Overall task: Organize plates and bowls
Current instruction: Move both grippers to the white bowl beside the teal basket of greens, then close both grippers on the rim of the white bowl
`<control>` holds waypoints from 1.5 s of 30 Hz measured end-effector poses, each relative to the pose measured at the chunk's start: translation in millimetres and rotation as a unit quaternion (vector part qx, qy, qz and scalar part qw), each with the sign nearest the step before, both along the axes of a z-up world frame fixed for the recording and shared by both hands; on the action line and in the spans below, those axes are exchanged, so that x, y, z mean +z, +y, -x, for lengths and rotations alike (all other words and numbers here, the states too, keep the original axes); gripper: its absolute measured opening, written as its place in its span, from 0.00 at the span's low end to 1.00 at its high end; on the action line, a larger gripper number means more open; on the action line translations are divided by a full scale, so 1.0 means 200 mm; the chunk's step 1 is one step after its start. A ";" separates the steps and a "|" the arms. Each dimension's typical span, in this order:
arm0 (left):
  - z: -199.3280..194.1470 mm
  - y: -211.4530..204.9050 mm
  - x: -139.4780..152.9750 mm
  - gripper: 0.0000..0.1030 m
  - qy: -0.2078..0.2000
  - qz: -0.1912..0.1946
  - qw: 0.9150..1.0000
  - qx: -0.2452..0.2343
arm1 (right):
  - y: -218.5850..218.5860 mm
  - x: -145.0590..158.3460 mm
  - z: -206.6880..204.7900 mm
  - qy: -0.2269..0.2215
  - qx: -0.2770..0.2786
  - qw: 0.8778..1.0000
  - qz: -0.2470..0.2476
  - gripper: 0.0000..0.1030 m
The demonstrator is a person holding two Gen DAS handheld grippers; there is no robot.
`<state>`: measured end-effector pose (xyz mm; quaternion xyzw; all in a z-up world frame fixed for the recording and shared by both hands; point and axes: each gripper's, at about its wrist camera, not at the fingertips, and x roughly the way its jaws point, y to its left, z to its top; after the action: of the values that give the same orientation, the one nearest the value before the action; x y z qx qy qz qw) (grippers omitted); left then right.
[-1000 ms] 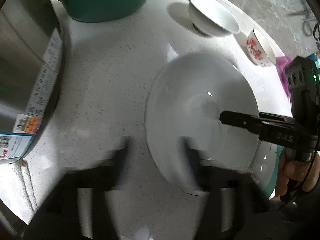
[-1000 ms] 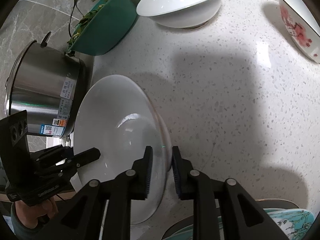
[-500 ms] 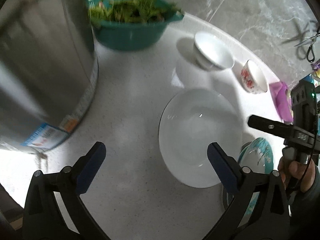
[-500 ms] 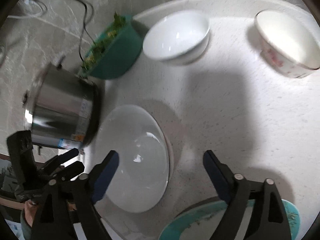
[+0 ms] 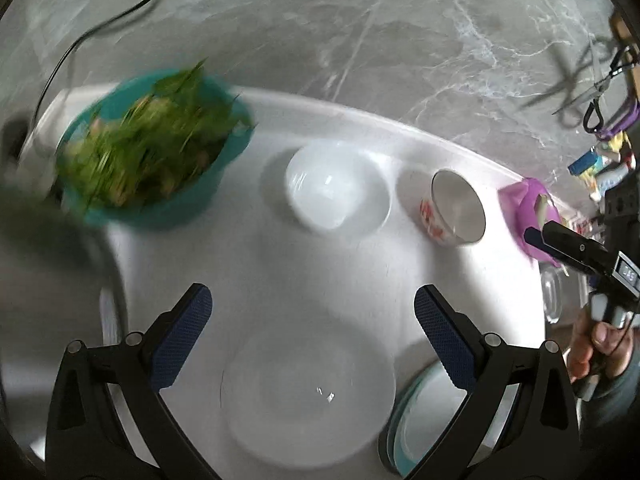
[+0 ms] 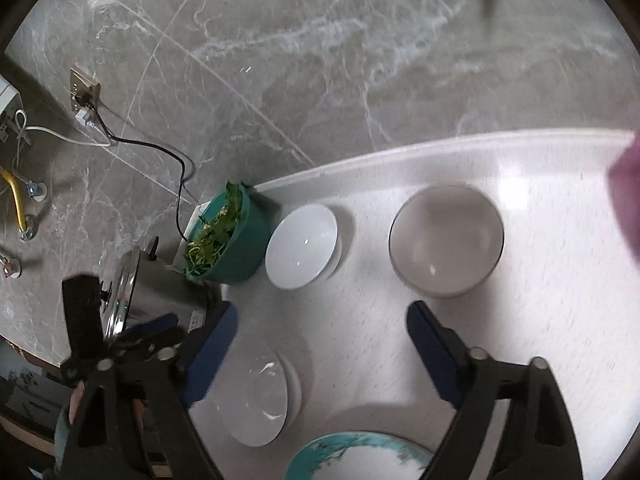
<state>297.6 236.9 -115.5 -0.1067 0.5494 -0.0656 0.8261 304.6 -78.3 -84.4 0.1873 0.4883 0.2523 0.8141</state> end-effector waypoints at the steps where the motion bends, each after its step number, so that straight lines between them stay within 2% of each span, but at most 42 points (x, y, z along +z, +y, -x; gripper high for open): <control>1: -0.05 -0.03 0.00 1.00 0.002 -0.008 1.000 -0.008 | 0.01 0.01 -0.02 -0.005 0.004 1.000 0.005 0.79; 3: -0.19 -0.11 -0.02 1.00 0.008 -0.018 0.999 -0.036 | 0.08 0.01 -0.10 -0.005 0.016 1.000 0.016 0.75; 7: -0.37 -0.18 -0.13 1.00 0.021 -0.037 0.997 -0.060 | 0.21 -0.08 -0.24 0.010 0.041 0.998 0.041 0.70; 11: -0.50 -0.18 -0.26 0.98 0.041 -0.036 0.997 -0.055 | 0.31 -0.22 -0.37 0.037 0.056 0.996 0.066 0.61; 16: -0.56 -0.14 -0.39 0.98 0.053 -0.031 0.997 -0.046 | 0.39 -0.34 -0.51 0.059 0.067 0.992 0.086 0.57; 19: -0.59 -0.11 -0.45 0.90 0.061 -0.020 0.997 -0.035 | 0.44 -0.40 -0.55 0.068 0.075 0.990 0.096 0.54; 21: -0.59 -0.08 -0.49 0.81 0.067 -0.014 0.997 -0.026 | 0.46 -0.43 -0.58 0.076 0.075 0.989 0.101 0.54; 28: -0.67 -0.04 -0.58 0.67 0.071 -0.005 0.997 -0.013 | 0.53 -0.55 -0.64 0.105 0.082 0.984 0.117 0.54; 29: -0.68 -0.04 -0.59 0.60 0.072 -0.001 0.997 -0.013 | 0.54 -0.56 -0.64 0.107 0.082 0.984 0.118 0.54; 32: -0.72 -0.05 -0.63 0.51 0.079 -0.001 0.997 -0.015 | 0.58 -0.56 -0.67 0.102 0.087 0.982 0.130 0.52; 40: -0.72 -0.04 -0.67 0.50 0.079 0.000 0.997 -0.012 | 0.63 -0.55 -0.71 0.097 0.105 0.977 0.157 0.52; 42: -0.73 -0.03 -0.67 0.43 0.079 0.001 0.997 -0.014 | 0.66 -0.55 -0.71 0.090 0.120 0.973 0.172 0.52; 45: -0.72 -0.04 -0.68 0.38 0.082 0.003 0.996 -0.016 | 0.68 -0.58 -0.72 0.104 0.122 0.970 0.184 0.52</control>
<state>441.0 228.6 -252.3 -0.1053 0.6170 -0.0715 0.7766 447.8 57.6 -199.6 -0.0012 0.6275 0.2348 0.7423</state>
